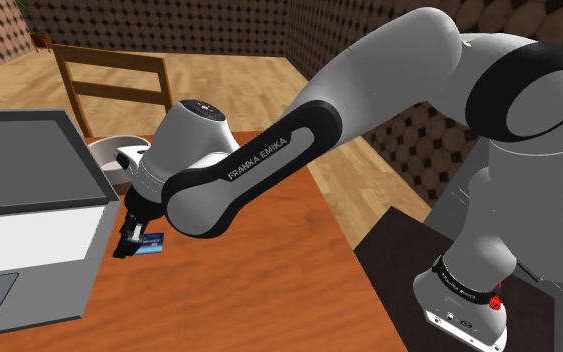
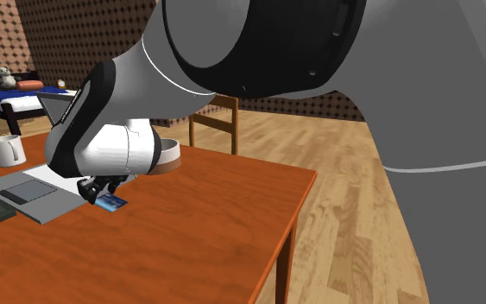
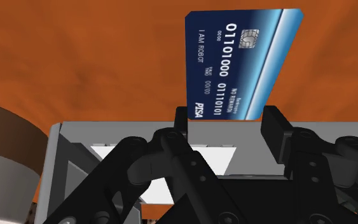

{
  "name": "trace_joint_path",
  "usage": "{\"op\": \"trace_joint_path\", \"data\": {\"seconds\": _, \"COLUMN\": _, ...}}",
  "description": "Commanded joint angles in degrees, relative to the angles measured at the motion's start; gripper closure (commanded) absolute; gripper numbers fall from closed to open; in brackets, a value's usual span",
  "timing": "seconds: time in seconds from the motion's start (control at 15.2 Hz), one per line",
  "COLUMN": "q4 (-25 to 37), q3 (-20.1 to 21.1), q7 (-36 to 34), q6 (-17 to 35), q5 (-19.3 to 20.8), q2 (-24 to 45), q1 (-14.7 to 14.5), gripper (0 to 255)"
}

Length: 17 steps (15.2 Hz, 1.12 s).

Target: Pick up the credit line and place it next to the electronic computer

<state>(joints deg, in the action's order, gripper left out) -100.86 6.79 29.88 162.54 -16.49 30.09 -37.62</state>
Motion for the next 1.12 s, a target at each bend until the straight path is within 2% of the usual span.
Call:
{"op": "trace_joint_path", "data": {"seconds": 0.0, "q4": 0.0, "q3": 0.0, "q7": 0.0, "q6": 0.0, "q5": 0.0, "q2": 0.0, "q1": 0.0, "gripper": 0}}
{"op": "trace_joint_path", "data": {"seconds": 0.33, "q4": 0.0, "q3": 0.0, "q7": 0.0, "q6": 0.0, "q5": 0.0, "q2": 0.0, "q1": 0.0, "gripper": 0}}
{"op": "trace_joint_path", "data": {"seconds": 0.59, "q4": -5.6, "q3": 0.3, "q7": 0.5, "q6": -2.3, "q5": -0.7, "q2": -7.8, "q1": 1.2, "gripper": 0}}
{"op": "trace_joint_path", "data": {"seconds": 1.06, "q4": -5.6, "q3": 0.3, "q7": 0.5, "q6": -2.3, "q5": -0.7, "q2": -7.8, "q1": 1.2, "gripper": 0}}
